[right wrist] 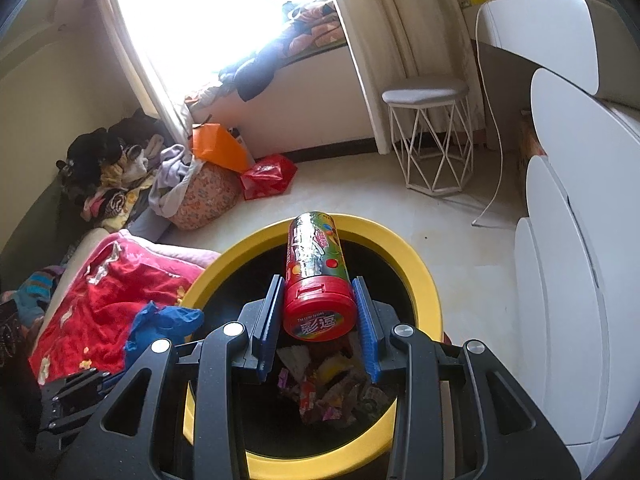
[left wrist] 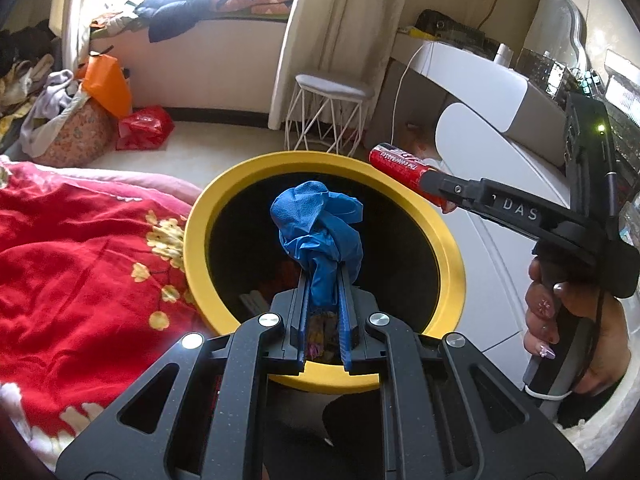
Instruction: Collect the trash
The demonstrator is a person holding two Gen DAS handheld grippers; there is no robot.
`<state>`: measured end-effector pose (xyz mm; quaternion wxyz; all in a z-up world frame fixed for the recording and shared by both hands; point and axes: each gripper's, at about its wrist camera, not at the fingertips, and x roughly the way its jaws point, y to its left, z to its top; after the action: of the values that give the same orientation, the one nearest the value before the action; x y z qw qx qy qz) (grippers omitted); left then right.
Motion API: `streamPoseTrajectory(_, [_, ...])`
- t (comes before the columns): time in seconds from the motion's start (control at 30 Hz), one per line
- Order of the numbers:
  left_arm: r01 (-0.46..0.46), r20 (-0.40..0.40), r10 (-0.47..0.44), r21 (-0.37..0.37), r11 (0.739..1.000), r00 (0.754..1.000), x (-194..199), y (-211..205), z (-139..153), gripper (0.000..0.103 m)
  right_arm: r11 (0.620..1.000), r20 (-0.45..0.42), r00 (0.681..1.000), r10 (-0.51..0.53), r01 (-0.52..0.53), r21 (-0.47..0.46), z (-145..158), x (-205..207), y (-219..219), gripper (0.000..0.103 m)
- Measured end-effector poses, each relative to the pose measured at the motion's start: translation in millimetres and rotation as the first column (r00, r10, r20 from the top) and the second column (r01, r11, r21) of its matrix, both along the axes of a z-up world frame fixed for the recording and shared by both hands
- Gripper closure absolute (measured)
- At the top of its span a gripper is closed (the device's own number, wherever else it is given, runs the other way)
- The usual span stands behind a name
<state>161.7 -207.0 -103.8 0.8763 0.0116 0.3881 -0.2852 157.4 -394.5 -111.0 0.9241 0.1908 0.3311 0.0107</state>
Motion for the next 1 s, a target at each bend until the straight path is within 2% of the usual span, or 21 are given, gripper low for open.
streamPoseTrajectory(0.27, [0.022, -0.028, -0.021, 0.004, 1.0, 0.999, 11, -13, -11, 0.092, 1.0, -0.016, 1.0, -0.008, 0.008, 0.027, -6, 6, -6, 0.069])
streamPoseTrajectory(0.33, [0.026, -0.032, -0.026, 0.007, 1.0, 0.999, 14, -16, -14, 0.084, 0.999, -0.021, 1.0, -0.017, 0.018, 0.041, -9, 6, -11, 0.066])
streamPoseTrajectory(0.4, [0.028, -0.04, -0.028, 0.004, 1.0, 0.999, 17, -16, -16, 0.063, 0.999, -0.025, 0.999, -0.029, 0.031, 0.045, -10, 5, -15, 0.057])
streamPoseTrajectory(0.53, [0.018, -0.033, -0.018, -0.011, 1.0, 0.999, 17, -10, -11, 0.043, 0.998, -0.021, 0.999, -0.04, 0.041, 0.04, -8, 0, -18, 0.052])
streamPoseTrajectory(0.6, [0.002, -0.03, -0.003, -0.014, 1.0, 1.0, 16, -7, -7, 0.026, 0.998, -0.015, 0.999, -0.042, 0.042, 0.039, -7, -3, -18, 0.048])
streamPoseTrajectory(0.7, [-0.023, -0.021, 0.023, -0.017, 1.0, 1.0, 14, 0, -1, 0.014, 0.999, -0.007, 0.999, -0.035, 0.035, 0.024, -4, -6, -16, 0.043])
streamPoseTrajectory(0.77, [-0.041, -0.015, 0.04, -0.013, 0.999, 0.999, 13, 5, 2, 0.011, 1.0, -0.002, 1.0, -0.029, 0.029, 0.007, -1, -9, -13, 0.039])
streamPoseTrajectory(1.0, [-0.086, -0.004, 0.086, -0.006, 0.996, 0.996, 9, 22, 10, 0.011, 0.999, 0.007, 1.0, -0.027, 0.027, -0.041, 5, -14, -4, 0.028])
